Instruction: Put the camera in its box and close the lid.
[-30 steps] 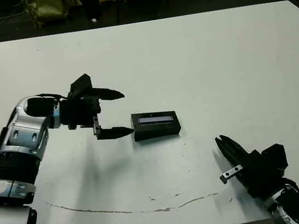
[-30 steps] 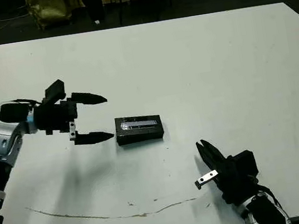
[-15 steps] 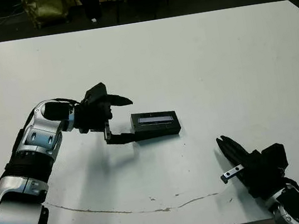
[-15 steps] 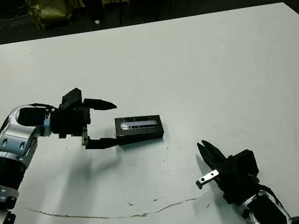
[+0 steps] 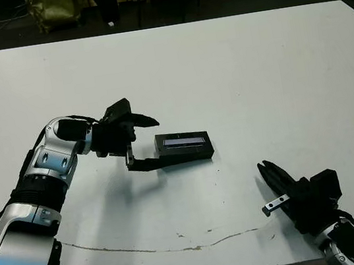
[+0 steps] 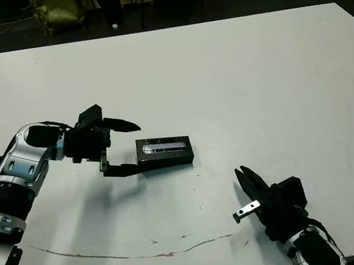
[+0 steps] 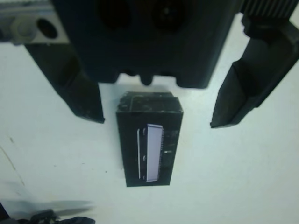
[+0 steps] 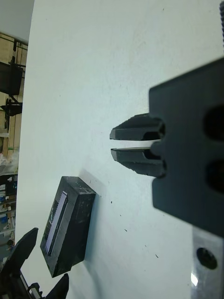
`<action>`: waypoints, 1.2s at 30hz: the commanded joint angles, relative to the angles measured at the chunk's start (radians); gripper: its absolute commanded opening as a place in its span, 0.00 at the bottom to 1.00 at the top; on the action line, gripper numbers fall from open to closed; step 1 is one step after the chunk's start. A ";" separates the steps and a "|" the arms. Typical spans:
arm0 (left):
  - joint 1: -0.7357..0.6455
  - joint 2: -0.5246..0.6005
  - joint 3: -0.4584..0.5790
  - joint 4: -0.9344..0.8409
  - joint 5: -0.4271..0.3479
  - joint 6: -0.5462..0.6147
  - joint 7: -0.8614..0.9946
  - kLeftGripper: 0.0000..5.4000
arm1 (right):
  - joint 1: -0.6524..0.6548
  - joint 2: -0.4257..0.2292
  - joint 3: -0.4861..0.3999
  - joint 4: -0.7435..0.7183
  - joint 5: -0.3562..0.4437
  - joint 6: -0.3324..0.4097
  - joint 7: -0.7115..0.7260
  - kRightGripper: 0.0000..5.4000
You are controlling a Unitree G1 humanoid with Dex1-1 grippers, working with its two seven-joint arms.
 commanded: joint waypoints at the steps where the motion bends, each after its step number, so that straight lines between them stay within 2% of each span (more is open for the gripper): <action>1: -0.007 -0.005 0.001 0.031 0.013 -0.001 -0.009 0.99 | 0.012 -0.014 -0.003 -0.003 0.001 0.029 -0.003 0.00; 11: -0.005 -0.020 0.006 0.063 0.008 -0.011 -0.017 0.99 | 0.012 -0.017 -0.004 0.006 -0.001 0.010 0.003 0.00; 17: 0.005 -0.029 0.008 0.059 0.009 -0.017 -0.015 0.99 | 0.019 -0.014 -0.003 -0.015 -0.004 0.039 -0.011 0.00; 23: 0.010 -0.035 0.008 0.063 0.013 -0.031 -0.007 0.99 | 0.018 -0.018 -0.005 0.001 -0.001 0.008 0.004 0.00; 30: 0.010 -0.035 0.004 0.061 0.021 -0.007 0.006 0.99 | 0.024 -0.016 -0.009 -0.005 0.001 0.020 0.000 0.00; 33: 0.009 -0.031 -0.007 0.058 0.037 -0.020 0.011 0.94 | 0.027 -0.020 -0.007 -0.016 -0.010 0.022 -0.004 0.00; 36: 0.005 -0.035 -0.008 0.074 0.045 -0.036 0.006 0.82 | 0.025 -0.015 -0.009 -0.006 -0.007 0.010 -0.003 0.00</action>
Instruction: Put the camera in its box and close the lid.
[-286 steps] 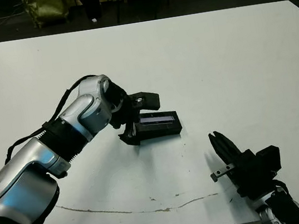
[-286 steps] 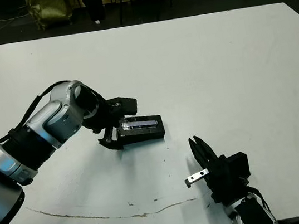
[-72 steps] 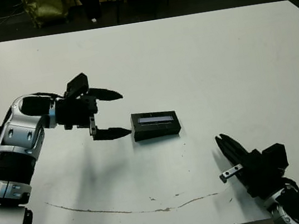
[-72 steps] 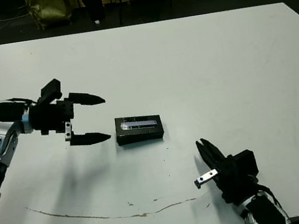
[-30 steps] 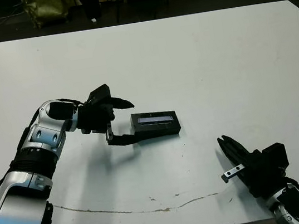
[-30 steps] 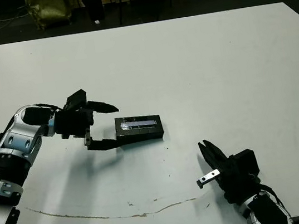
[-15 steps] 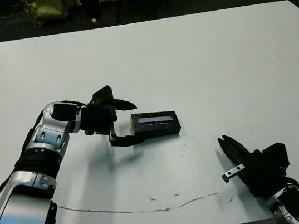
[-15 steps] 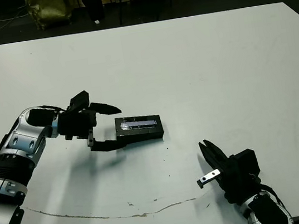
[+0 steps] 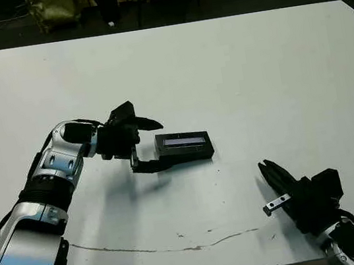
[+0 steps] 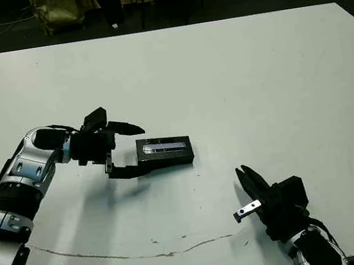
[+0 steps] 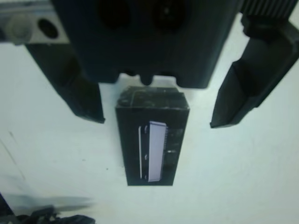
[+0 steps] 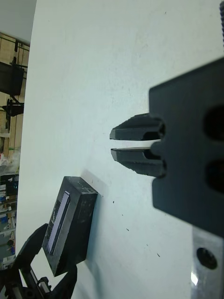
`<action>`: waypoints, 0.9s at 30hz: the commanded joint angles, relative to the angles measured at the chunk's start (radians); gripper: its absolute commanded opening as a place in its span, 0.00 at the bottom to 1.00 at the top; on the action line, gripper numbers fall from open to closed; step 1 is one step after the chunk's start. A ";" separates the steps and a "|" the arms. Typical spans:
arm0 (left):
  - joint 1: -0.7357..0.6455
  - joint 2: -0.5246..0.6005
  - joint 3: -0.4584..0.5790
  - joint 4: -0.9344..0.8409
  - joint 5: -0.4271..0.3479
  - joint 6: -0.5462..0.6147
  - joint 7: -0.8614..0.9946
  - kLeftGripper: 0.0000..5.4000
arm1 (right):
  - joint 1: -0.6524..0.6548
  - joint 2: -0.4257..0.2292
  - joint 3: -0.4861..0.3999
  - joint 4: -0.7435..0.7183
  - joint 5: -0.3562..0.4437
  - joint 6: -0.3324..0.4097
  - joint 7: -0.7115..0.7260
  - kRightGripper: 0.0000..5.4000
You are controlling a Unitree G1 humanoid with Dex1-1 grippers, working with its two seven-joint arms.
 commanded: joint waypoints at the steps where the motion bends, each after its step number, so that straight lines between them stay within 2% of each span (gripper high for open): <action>1: 0.006 0.001 -0.008 0.030 0.023 -0.009 -0.002 0.77 | 0.016 -0.012 -0.005 0.012 -0.005 0.005 -0.004 0.00; 4: 0.003 0.001 -0.010 0.038 0.027 -0.004 -0.008 0.64 | 0.018 -0.013 -0.003 -0.005 -0.007 0.039 -0.015 0.00; 7: 0.001 0.002 -0.015 0.036 0.038 0.012 -0.008 0.51 | 0.019 -0.010 0.000 -0.010 -0.007 0.038 -0.018 0.00; 10: 0.005 0.000 -0.016 0.031 0.043 0.015 -0.004 0.41 | 0.017 -0.006 0.000 -0.001 -0.001 0.027 -0.014 0.00; 21: 0.019 -0.006 -0.008 0.019 0.036 0.048 0.008 0.41 | 0.019 -0.011 0.000 -0.003 -0.009 0.028 -0.017 0.00; 27: 0.055 -0.039 0.054 0.028 -0.012 0.028 0.062 0.41 | 0.020 -0.014 0.001 -0.013 -0.015 0.041 -0.018 0.00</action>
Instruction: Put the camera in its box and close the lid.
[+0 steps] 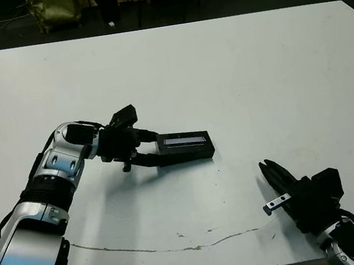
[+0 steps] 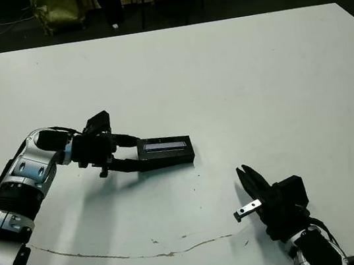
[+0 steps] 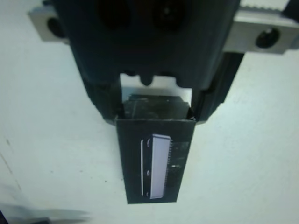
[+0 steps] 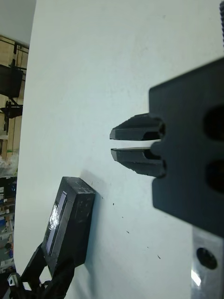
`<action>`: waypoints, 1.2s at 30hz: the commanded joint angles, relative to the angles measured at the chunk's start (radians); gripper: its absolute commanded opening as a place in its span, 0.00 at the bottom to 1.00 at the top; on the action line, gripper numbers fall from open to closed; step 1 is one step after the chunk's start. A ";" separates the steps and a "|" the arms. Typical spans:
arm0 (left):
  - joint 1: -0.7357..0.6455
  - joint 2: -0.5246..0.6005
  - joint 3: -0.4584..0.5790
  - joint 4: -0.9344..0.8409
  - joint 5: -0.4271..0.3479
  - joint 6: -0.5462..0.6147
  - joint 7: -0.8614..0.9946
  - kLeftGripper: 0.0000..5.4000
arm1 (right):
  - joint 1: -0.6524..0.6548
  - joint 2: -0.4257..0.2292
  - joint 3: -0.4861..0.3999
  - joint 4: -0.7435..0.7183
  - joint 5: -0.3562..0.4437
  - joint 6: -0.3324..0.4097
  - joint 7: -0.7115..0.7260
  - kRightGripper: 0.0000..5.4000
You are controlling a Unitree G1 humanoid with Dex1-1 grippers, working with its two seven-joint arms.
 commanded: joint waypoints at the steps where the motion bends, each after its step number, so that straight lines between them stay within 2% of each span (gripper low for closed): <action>1: 0.043 -0.019 0.042 0.017 -0.017 -0.011 0.067 0.41 | 0.018 -0.014 0.001 0.004 -0.006 0.022 -0.002 0.00; 3: 0.052 -0.027 0.063 0.018 -0.021 -0.021 0.098 0.41 | 0.020 -0.013 0.002 -0.002 -0.007 0.027 -0.005 0.00; 6: 0.066 -0.041 0.092 0.014 -0.032 -0.027 0.137 0.39 | 0.017 -0.007 0.001 0.018 -0.001 -0.003 0.001 0.00; 11: 0.084 -0.067 0.137 0.005 -0.079 -0.010 0.172 0.36 | 0.015 -0.010 0.000 0.016 0.003 0.013 0.000 0.00; 18: 0.090 -0.052 0.134 -0.046 -0.084 0.016 0.180 0.36 | 0.008 -0.014 0.000 0.026 0.002 -0.002 0.009 0.00; 24: 0.082 0.009 0.120 -0.122 -0.080 0.098 0.139 0.36 | 0.011 -0.005 0.003 0.001 0.014 0.026 0.004 0.00; 28: 0.059 0.082 0.092 -0.184 -0.056 0.138 0.093 0.36 | 0.007 -0.002 0.009 0.035 0.010 -0.026 0.013 0.00; 36: -0.007 0.170 0.040 -0.247 -0.044 0.203 -0.022 0.36 | 0.009 -0.003 0.021 0.057 0.003 -0.062 0.011 0.00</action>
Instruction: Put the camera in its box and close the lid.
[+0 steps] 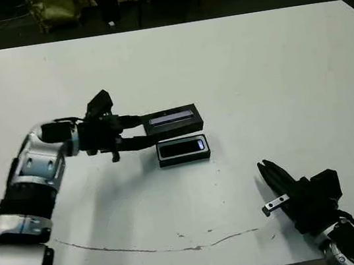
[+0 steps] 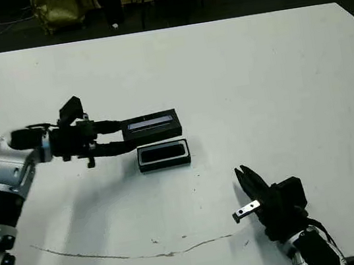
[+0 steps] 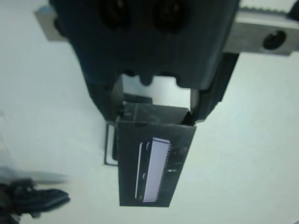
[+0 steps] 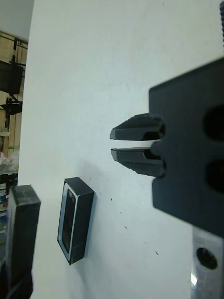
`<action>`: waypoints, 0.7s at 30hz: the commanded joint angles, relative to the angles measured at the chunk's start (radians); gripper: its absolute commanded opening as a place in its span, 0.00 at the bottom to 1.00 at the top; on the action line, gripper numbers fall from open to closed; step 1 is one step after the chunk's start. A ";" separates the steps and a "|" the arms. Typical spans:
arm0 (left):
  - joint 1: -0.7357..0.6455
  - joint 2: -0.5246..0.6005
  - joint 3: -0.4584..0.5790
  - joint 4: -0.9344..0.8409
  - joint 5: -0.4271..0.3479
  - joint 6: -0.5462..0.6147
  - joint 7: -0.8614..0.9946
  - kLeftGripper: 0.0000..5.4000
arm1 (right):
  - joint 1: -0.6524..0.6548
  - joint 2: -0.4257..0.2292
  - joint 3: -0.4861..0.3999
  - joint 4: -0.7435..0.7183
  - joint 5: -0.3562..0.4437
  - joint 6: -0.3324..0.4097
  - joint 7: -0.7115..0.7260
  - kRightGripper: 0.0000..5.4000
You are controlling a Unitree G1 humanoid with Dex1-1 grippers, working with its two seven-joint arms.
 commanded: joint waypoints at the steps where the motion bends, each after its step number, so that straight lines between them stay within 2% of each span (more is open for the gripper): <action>1: -0.023 0.036 -0.034 -0.027 0.025 0.035 -0.030 0.36 | 0.016 -0.005 0.002 0.021 -0.001 -0.020 0.006 0.00; 6: -0.030 0.038 -0.055 -0.062 0.033 0.065 -0.031 0.36 | 0.013 -0.005 0.002 0.047 0.008 -0.053 0.017 0.00; 17: 0.010 -0.051 -0.072 -0.049 0.017 0.110 0.030 0.36 | 0.025 -0.007 0.006 0.018 0.000 -0.024 0.002 0.00; 21: 0.038 -0.064 -0.070 -0.070 0.014 0.147 0.077 0.36 | 0.021 -0.006 0.001 0.038 0.006 -0.045 0.008 0.00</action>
